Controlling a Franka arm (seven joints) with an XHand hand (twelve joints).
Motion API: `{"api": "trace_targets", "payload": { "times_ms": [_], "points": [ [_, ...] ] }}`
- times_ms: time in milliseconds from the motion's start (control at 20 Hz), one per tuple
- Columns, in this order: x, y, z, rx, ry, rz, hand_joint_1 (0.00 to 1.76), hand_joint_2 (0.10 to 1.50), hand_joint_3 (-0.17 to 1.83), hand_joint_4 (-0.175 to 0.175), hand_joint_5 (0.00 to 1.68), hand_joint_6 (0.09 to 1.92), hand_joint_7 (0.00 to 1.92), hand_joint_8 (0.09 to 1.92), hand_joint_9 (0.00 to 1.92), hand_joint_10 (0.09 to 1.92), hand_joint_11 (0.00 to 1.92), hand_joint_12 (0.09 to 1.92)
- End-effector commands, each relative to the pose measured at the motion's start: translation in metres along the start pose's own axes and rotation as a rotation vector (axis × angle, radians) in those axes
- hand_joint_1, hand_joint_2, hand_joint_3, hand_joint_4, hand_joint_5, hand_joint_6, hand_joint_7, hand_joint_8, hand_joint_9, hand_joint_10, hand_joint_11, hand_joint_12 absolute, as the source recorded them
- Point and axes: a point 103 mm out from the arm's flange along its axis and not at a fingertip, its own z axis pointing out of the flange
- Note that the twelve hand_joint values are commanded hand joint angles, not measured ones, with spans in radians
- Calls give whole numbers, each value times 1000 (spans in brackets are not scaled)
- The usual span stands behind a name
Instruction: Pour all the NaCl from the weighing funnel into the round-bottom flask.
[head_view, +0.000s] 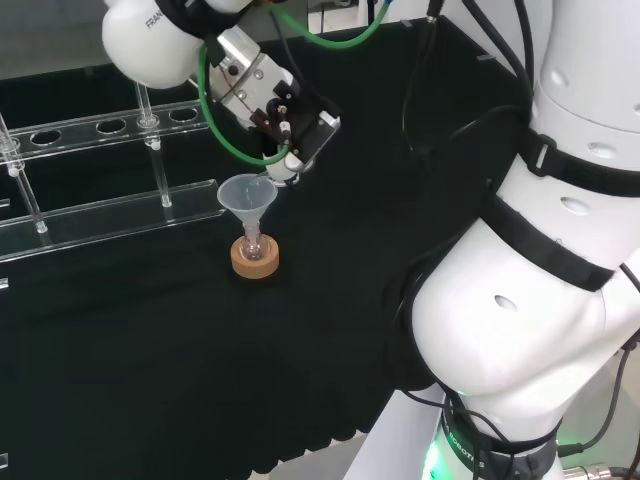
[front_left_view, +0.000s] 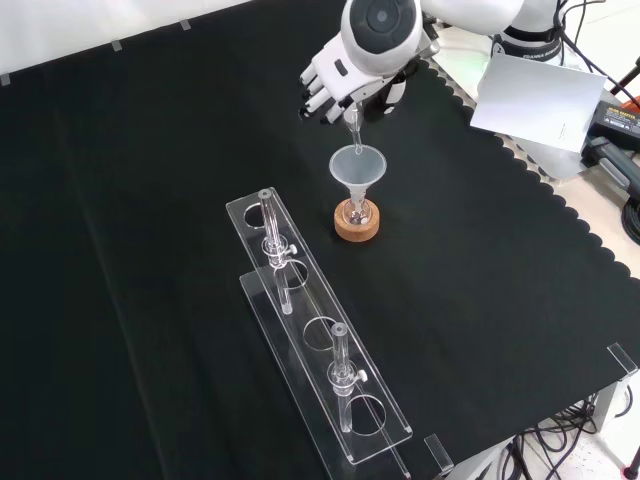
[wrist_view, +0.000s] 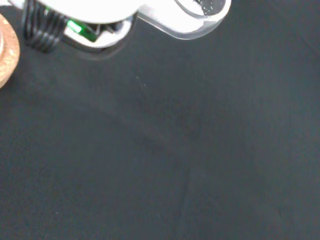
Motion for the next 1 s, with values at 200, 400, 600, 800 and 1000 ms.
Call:
{"api": "trace_targets", "payload": {
  "times_ms": [200, 400, 600, 800, 1000],
  "points": [
    [0, 3, -1, 17, -43, 10, 1127, 653, 642, 175, 1292, 634, 434, 712, 863, 405, 812, 1034],
    [0, 3, -1, 17, -57, 6, 1127, 653, 642, 175, 1291, 635, 433, 712, 863, 404, 813, 1034],
    [1, 4, -1, 22, -74, 6, 1127, 652, 643, 175, 1291, 637, 432, 713, 863, 404, 813, 1033],
    [4, 5, -3, 32, -95, 16, 1127, 652, 644, 175, 1290, 638, 431, 713, 863, 403, 813, 1033],
    [4, 4, -5, 37, -121, 16, 1127, 652, 644, 175, 1290, 639, 430, 714, 863, 403, 813, 1033]
  ]
}}
